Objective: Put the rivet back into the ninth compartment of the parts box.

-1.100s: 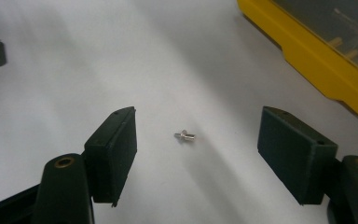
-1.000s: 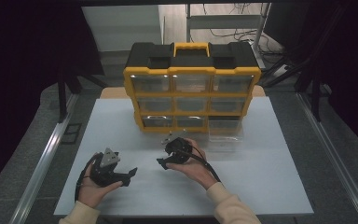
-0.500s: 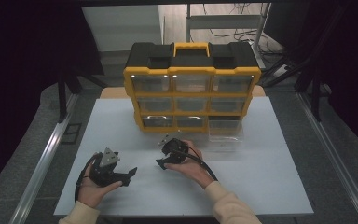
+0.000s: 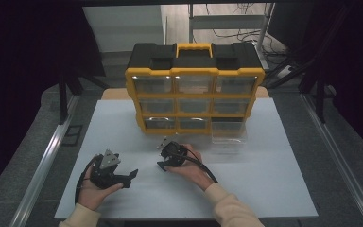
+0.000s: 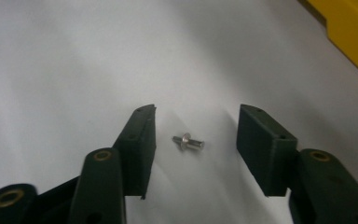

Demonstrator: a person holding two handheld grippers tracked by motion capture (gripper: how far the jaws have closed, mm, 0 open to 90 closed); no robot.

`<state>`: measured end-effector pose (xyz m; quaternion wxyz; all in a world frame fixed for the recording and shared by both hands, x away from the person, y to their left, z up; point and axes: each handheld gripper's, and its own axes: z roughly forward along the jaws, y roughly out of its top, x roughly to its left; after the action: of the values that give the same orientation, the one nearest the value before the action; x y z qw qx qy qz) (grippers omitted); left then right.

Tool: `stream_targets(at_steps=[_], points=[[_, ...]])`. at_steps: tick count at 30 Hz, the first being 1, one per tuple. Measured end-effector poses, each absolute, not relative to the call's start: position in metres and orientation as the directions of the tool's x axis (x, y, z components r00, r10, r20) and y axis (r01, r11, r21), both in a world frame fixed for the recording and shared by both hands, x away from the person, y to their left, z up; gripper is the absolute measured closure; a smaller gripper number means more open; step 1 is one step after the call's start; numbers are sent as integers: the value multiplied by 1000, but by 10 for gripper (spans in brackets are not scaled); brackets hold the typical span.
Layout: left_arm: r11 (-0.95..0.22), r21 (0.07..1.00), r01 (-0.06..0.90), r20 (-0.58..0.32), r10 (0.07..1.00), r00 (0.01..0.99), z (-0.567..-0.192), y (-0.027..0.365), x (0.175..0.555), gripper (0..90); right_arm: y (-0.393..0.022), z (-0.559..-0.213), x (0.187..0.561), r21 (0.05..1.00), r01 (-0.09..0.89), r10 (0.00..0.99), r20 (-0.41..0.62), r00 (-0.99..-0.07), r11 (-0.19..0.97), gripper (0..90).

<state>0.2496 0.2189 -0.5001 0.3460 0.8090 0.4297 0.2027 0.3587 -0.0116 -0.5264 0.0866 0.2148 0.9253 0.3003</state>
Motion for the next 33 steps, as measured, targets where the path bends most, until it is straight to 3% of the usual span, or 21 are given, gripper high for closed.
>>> stream_targets(at_steps=[16,33], points=[[-398,731,555,35,834,551,-501,218,250,94,-12,-524,358,578,353,438,-9,-899,736,788],[-395,732,555,34,835,550,-500,219,250,93,-17,-516,359,605,349,439,-2,-898,716,816]])
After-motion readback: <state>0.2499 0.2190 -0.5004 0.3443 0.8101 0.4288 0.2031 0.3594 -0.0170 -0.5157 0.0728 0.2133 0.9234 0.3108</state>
